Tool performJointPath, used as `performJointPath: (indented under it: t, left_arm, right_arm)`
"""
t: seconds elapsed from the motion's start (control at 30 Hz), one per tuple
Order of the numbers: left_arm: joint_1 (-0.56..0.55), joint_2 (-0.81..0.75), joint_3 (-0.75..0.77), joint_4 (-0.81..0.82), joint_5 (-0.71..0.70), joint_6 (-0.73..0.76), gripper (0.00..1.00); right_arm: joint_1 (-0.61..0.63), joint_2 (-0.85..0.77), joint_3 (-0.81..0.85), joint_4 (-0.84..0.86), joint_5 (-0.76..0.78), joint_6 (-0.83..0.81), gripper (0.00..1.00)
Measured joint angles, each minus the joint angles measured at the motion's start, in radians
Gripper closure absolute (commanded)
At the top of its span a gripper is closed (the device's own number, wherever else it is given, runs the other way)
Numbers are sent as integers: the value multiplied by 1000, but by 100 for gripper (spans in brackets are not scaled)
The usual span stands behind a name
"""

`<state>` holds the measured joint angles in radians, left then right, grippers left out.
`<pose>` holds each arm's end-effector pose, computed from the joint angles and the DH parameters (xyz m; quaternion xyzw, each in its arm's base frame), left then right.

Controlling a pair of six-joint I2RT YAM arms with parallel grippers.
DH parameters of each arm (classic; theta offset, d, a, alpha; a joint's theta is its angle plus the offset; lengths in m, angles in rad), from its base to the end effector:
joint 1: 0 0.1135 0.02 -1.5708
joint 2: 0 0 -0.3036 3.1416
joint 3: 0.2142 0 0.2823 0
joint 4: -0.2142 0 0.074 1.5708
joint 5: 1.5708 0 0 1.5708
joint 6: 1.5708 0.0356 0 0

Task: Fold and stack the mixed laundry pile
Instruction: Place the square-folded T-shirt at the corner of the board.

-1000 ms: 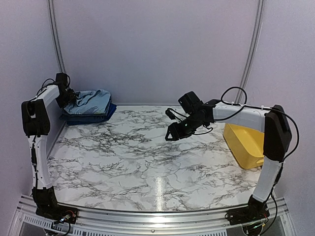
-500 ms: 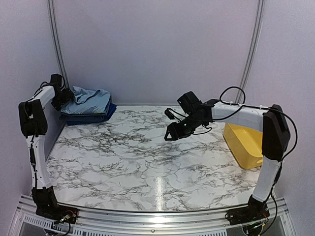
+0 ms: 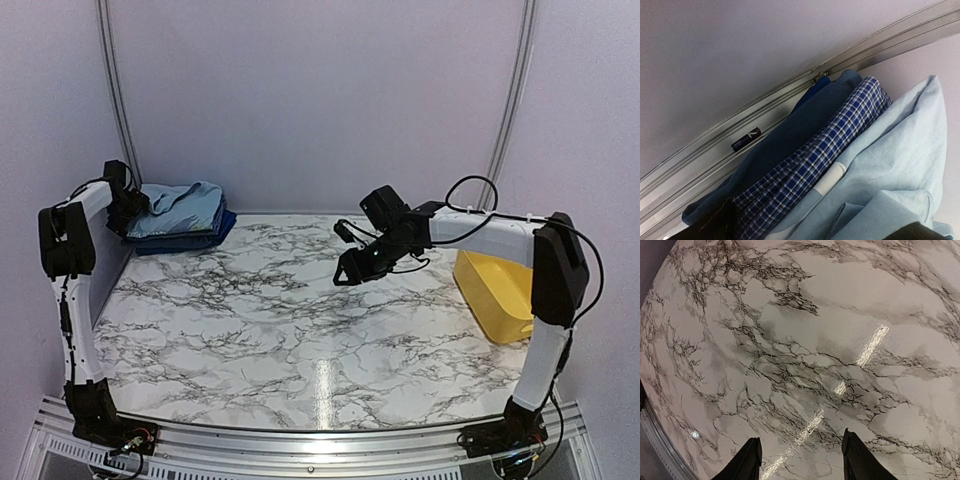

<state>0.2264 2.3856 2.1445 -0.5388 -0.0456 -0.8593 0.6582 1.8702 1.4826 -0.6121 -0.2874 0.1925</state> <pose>0.5853 0.1365 0.2371 -0.4841 0.7854 -0.0999 0.3725 0.3467 0.2808 0.2639 -0.2584 0.9147 0.2402 0.1972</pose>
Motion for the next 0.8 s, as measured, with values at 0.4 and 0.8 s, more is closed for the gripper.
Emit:
performJointPath:
  t: [0.4, 0.8]
  left_arm:
    - [2, -43, -105, -70, -34, 3, 1]
    - [16, -113, -105, -180, -84, 185, 1]
  right_arm:
    - [0, 9, 8, 2, -18, 17, 49]
    - [0, 9, 6, 17, -25, 18, 49]
